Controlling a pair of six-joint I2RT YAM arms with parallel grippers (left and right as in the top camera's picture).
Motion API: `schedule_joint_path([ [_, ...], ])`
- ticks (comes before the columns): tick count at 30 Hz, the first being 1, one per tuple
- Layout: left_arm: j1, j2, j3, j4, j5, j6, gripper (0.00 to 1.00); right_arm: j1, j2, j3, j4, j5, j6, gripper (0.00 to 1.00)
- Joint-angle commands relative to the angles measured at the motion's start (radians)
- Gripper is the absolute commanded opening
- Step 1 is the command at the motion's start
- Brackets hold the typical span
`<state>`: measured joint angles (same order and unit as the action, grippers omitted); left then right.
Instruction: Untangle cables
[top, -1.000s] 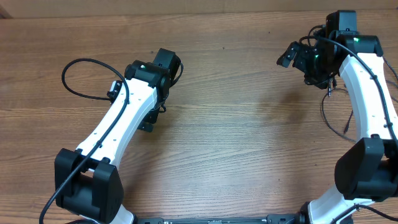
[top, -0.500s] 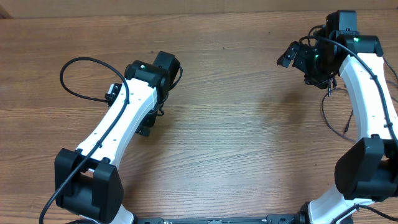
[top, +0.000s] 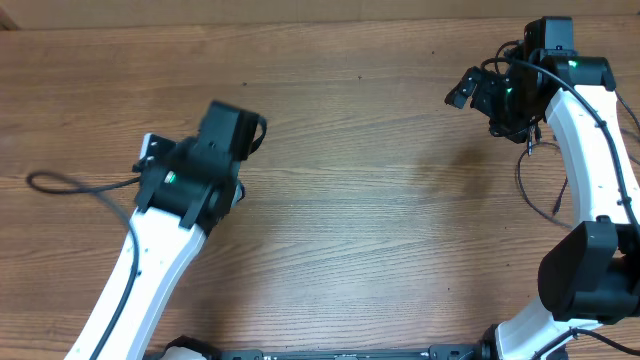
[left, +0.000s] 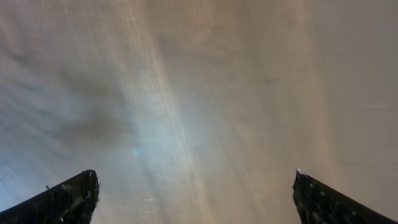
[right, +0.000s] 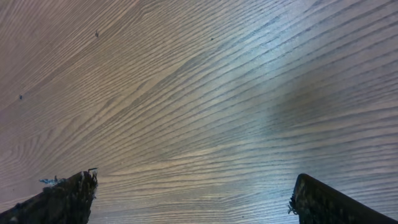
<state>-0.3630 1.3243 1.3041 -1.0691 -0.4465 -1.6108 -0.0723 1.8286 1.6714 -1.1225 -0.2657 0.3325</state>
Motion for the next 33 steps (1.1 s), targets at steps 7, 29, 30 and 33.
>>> schedule_joint_path([
  [7, -0.004, -0.348, -0.446, 0.751, 0.024, 0.500, 1.00, -0.002, -0.001, 0.016, 0.002, -0.005, -0.016, 1.00],
  [29, 0.124, -1.070, -1.192, 1.333, 0.108, 0.915, 1.00, -0.002, -0.001, 0.016, 0.002, -0.005, -0.016, 1.00],
  [30, 0.126, -1.099, -1.217, 1.333, 0.108, 0.915, 0.99, -0.002, -0.001, 0.016, 0.002, -0.005, -0.016, 1.00],
  [33, 0.142, -1.200, -1.303, 1.328, 0.130, 0.912, 1.00, -0.002, -0.001, 0.016, 0.002, -0.005, -0.016, 1.00],
])
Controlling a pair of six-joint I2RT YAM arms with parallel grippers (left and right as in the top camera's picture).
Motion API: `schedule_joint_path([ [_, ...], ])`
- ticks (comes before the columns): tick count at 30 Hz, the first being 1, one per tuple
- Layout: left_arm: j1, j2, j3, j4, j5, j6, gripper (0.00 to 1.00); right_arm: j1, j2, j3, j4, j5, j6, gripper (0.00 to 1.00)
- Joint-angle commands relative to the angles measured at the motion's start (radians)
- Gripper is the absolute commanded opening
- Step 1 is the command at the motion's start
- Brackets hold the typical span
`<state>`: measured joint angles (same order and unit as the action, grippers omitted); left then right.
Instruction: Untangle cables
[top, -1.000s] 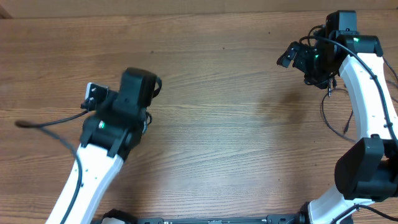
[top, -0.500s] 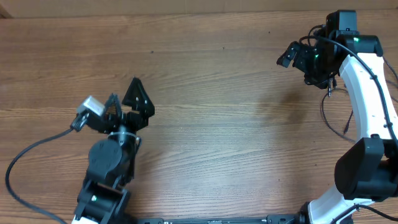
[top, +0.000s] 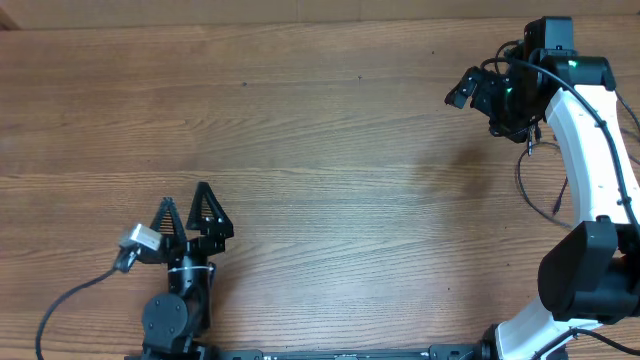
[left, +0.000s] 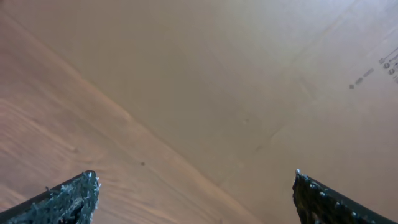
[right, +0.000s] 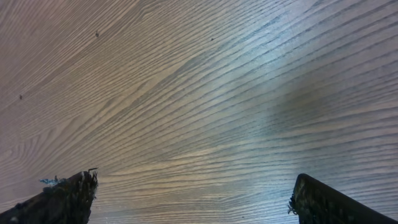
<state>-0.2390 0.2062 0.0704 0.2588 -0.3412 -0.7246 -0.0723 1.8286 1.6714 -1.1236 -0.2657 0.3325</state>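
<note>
No loose cable shows on the wooden table (top: 330, 200) in any view. My left gripper (top: 186, 196) stands at the near left edge with its two fingers spread apart, open and empty. In the left wrist view the left gripper (left: 194, 177) frames only the table's far part and a brown cardboard wall (left: 267, 74). My right gripper (top: 478, 95) hovers over the far right of the table. The right wrist view shows the right gripper (right: 196, 177) open over bare wood grain.
A black lead (top: 70, 295) runs from the left wrist camera off the near left edge. A thin black lead (top: 522, 185) hangs beside the right arm's white link (top: 580, 140). The cardboard wall stands behind the table's far edge.
The left arm was stretched over the left middle of the table, looking down at the wood. Now it is drawn back to the near edge, looking toward the cardboard. The right arm has not moved.
</note>
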Motion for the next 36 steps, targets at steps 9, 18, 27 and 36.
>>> schedule_joint_path([
  [9, 0.074, -0.204, -0.065, -0.314, 0.078, 0.070, 1.00, -0.002, -0.001, 0.016, 0.003, -0.005, -0.016, 1.00],
  [18, 0.257, -0.204, -0.064, -0.341, 0.340, 0.357, 1.00, -0.002, -0.001, 0.016, 0.003, -0.005, -0.016, 1.00],
  [27, 0.257, -0.204, -0.065, -0.336, 0.331, 0.575, 0.99, -0.002, -0.001, 0.016, 0.003, -0.005, -0.016, 1.00],
  [36, 0.257, -0.204, -0.065, -0.336, 0.332, 0.575, 1.00, -0.002, -0.001, 0.016, 0.003, -0.005, -0.016, 1.00],
])
